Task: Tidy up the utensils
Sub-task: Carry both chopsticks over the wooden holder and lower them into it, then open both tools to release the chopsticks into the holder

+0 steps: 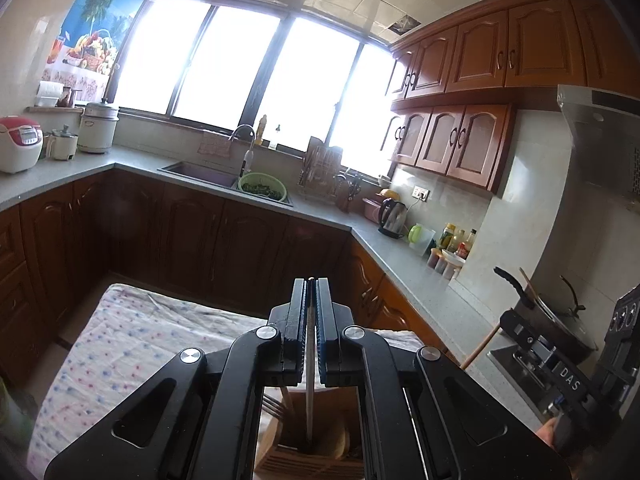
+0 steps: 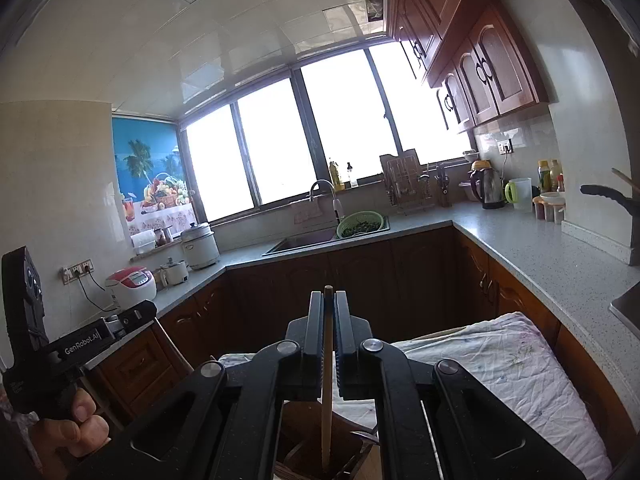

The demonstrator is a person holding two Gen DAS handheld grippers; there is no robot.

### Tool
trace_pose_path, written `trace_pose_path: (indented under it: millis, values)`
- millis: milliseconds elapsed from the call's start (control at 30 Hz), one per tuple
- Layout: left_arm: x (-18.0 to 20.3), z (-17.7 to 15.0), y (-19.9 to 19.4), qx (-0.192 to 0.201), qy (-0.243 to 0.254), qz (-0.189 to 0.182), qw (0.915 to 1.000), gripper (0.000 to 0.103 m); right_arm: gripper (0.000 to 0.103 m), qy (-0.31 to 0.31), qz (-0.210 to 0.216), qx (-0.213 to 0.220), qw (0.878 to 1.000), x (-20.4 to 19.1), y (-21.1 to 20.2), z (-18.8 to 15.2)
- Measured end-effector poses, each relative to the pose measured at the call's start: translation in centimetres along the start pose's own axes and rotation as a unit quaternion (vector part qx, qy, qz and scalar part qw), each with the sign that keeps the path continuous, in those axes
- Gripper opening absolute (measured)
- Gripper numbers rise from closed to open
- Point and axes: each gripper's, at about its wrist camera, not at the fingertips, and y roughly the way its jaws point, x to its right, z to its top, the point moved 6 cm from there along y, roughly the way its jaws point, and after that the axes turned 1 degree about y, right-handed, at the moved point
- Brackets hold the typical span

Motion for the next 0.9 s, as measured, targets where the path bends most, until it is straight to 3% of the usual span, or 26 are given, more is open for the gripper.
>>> trace_pose_path:
  millis: [400, 767, 900]
  values:
    - [-0.4, -6.0, 3.8, -0.053, 0.008, 0.007, 0.9985, 0.003, 0.004, 0.024, -0.009, -0.043, 0.999, 2.4, 2.5, -4.8]
    - [-0.7, -5.8, 4.0, -0.060, 0.017, 0.012, 0.9980, 0.004, 0.005, 0.026, -0.012, -0.060, 0.998, 2.7, 3.2, -4.8]
    - [-0.4, -5.8, 3.8, -0.061, 0.024, 0.014, 0.9978, 0.004, 0.010, 0.022, -0.014, -0.066, 0.997, 2.5, 3.3, -4.8]
